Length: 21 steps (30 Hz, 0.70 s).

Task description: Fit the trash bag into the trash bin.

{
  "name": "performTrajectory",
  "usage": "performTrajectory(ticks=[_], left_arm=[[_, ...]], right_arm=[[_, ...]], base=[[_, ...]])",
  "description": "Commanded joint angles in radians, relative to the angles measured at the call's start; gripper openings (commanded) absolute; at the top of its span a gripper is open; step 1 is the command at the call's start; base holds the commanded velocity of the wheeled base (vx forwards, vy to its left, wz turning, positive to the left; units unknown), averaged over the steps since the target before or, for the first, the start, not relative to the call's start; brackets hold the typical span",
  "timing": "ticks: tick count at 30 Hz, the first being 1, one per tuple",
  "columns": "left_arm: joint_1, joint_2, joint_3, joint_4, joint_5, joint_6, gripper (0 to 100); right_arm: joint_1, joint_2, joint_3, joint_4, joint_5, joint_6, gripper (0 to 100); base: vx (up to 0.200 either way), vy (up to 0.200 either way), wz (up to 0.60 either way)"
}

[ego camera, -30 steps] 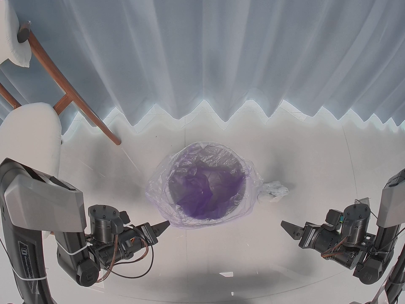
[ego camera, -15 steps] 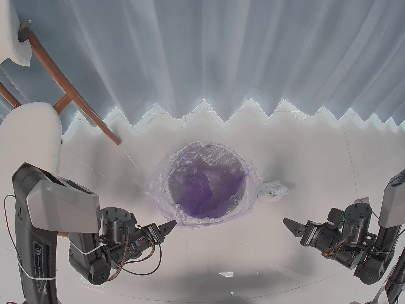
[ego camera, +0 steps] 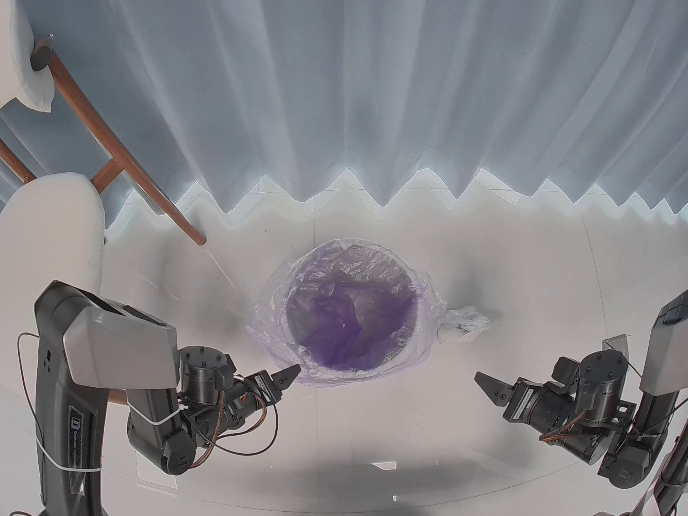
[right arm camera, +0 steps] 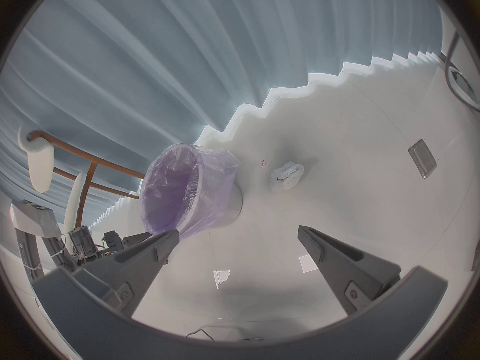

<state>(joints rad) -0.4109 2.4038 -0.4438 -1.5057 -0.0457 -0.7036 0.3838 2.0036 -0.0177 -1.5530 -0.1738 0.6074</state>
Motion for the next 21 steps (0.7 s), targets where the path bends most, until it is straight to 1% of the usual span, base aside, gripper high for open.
performTrajectory(ticks=[1,5,10,12,15,17,21], left_arm=[[0.003,0.026,-0.024,-0.001,0.000,0.001,100],[0.003,0.044,-0.047,-0.001,0.000,0.001,100],[0.000,0.047,-0.055,-0.001,0.003,0.003,100],[-0.008,0.043,-0.050,-0.001,0.010,0.006,100],[-0.019,0.040,-0.041,-0.001,0.015,0.004,100],[-0.022,0.038,-0.035,-0.001,0.020,0.006,100],[-0.019,0.038,-0.041,-0.001,0.021,0.007,100]], right_arm=[[0.006,0.001,0.015,-0.015,-0.001,0.002,100],[0.006,0.006,0.015,-0.013,-0.003,0.005,100],[0.006,0.090,-0.016,-0.015,0.002,0.006,100],[0.006,0.167,-0.113,-0.015,0.000,0.005,100],[0.010,0.215,-0.211,-0.013,0.004,-0.008,100],[0.020,0.239,-0.275,-0.002,0.019,-0.018,100],[0.018,0.339,-0.355,-0.010,0.028,-0.038,100]], base=[[0.000,0.000,0.00],[0.000,0.000,0.00],[0.000,0.000,0.00],[0.000,0.000,0.00],[0.000,0.000,0.00],[0.000,0.000,0.00],[0.000,0.000,0.00]])
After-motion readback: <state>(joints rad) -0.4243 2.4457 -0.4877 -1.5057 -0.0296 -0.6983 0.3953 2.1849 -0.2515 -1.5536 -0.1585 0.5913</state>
